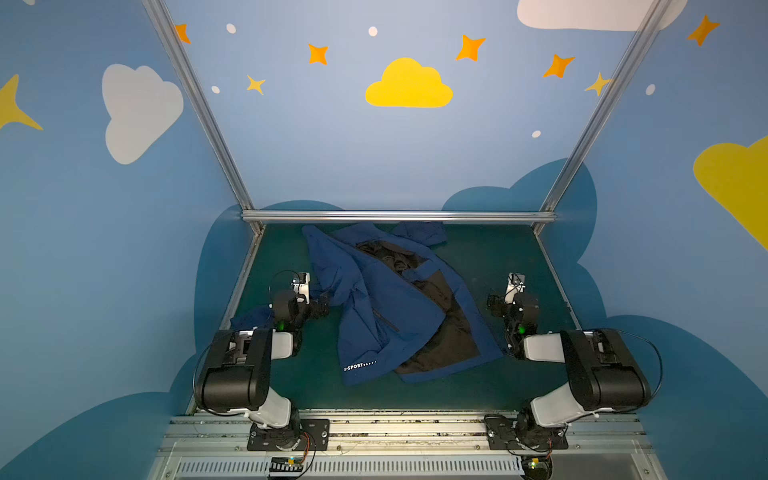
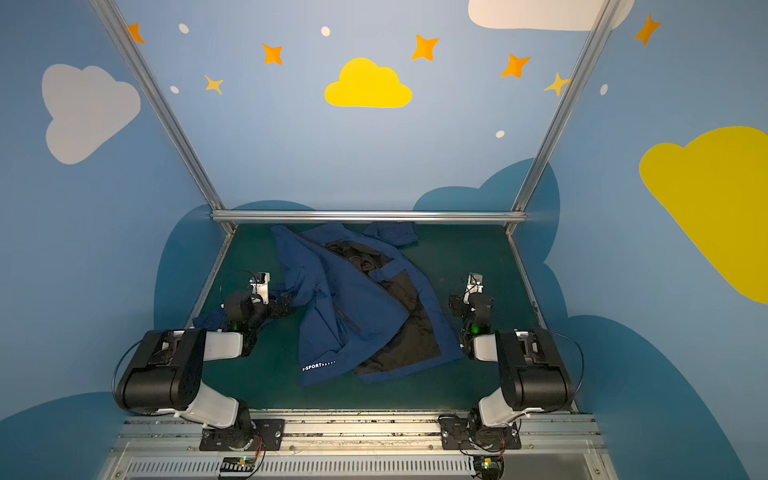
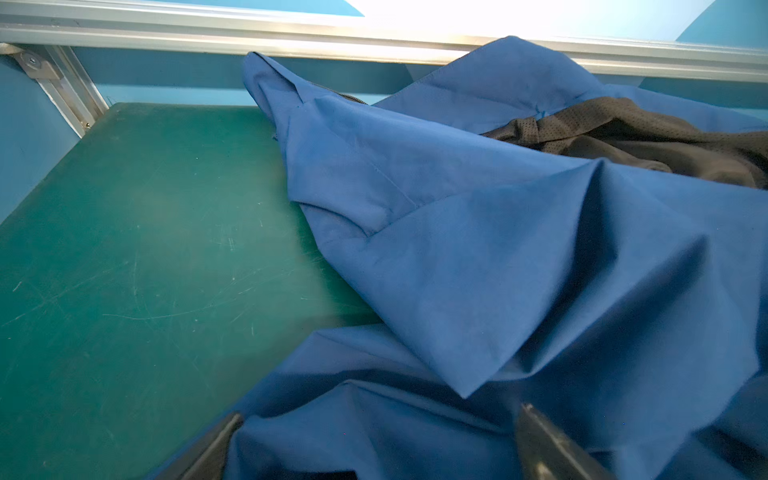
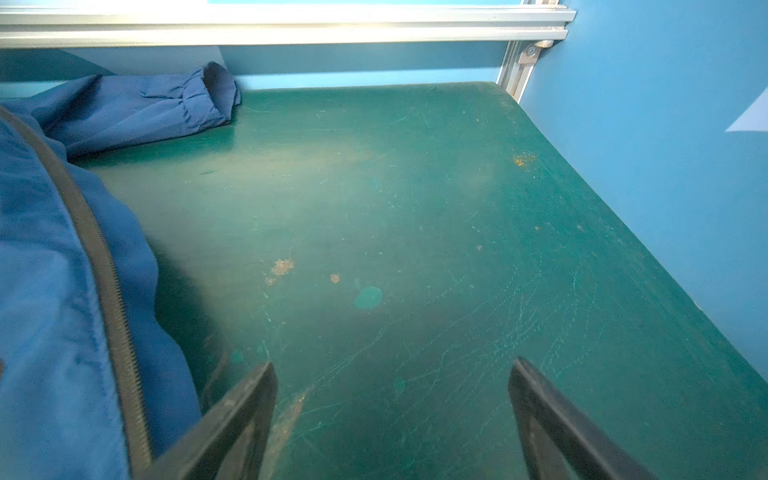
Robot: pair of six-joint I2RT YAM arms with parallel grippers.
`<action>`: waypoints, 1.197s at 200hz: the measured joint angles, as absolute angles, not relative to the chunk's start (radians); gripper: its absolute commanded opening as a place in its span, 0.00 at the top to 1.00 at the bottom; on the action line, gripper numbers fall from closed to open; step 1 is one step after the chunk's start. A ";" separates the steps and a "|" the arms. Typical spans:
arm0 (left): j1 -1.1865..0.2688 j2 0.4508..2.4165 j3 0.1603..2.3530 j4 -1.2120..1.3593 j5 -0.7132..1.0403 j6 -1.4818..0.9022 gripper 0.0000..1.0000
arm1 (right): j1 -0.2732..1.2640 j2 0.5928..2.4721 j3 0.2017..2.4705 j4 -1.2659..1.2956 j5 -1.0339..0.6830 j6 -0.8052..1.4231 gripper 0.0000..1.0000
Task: Zip up the jacket
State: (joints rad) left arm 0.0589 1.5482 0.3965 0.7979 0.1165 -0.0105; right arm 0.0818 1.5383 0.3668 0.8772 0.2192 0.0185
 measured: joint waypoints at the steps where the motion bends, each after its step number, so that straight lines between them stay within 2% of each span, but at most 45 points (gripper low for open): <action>1: 0.059 1.548 0.397 0.798 0.117 -0.010 0.01 | 0.082 1.538 0.367 0.877 0.219 0.019 0.12; 158: 0.059 1.544 0.399 0.790 0.110 -0.011 0.01 | 0.082 1.538 0.367 0.877 0.219 0.019 0.12; 218: 0.041 1.304 0.643 0.349 -0.010 -0.075 0.01 | 0.093 1.506 0.367 0.845 0.234 0.012 0.12; 239: -0.019 1.211 0.701 0.205 -0.075 -0.124 0.01 | 0.145 1.386 0.422 0.652 0.278 0.005 0.12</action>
